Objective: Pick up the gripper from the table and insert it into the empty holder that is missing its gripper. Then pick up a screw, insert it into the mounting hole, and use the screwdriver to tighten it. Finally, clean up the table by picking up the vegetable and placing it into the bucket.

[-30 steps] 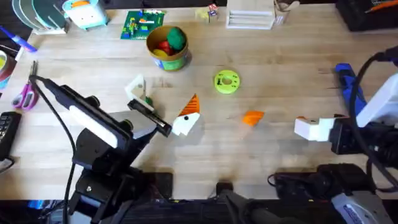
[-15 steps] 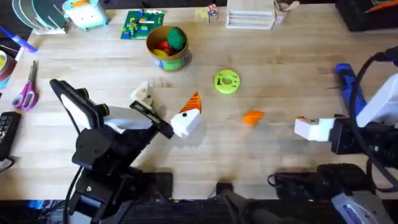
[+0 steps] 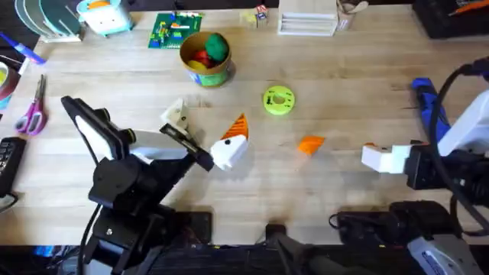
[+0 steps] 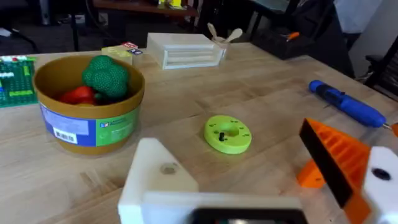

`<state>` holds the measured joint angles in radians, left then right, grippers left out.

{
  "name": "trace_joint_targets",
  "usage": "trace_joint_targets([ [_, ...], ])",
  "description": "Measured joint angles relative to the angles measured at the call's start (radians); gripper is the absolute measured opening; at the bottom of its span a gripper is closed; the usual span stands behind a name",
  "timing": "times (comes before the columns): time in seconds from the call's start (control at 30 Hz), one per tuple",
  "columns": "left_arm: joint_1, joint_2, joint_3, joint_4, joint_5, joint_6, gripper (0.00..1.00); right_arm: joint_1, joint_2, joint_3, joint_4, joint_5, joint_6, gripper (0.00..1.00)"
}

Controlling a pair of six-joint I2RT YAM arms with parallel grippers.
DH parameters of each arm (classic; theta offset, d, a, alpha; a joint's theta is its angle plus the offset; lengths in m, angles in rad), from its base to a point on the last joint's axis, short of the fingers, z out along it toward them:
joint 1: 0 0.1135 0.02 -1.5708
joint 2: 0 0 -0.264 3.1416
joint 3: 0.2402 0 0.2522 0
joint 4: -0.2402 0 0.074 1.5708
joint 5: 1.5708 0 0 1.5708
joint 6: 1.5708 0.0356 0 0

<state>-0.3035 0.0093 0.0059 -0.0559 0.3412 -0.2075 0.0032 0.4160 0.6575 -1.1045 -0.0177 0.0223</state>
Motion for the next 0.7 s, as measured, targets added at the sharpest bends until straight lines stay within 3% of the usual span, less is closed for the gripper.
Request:
trace_joint_targets([
  [0.23, 0.000, 0.000, 0.000, 0.000, 0.000, 0.010, 0.992, 0.000, 0.000, 0.000, 0.019, 0.000, 0.000, 0.991],
  [0.43, 0.000, 0.000, 0.000, 0.000, 0.000, 0.013, 0.993, 0.000, 0.000, 0.000, 0.208, -0.003, 0.000, 0.992],
  [0.57, 0.000, 0.000, 0.000, 0.000, 0.001, 0.013, 0.992, 0.000, 0.000, 0.000, 0.243, -0.006, 0.013, 0.991],
  [0.7, 0.000, 0.000, 0.000, 0.000, 0.003, 0.013, 0.992, 0.000, 0.000, 0.000, 0.307, -0.006, 0.108, 0.992],
])
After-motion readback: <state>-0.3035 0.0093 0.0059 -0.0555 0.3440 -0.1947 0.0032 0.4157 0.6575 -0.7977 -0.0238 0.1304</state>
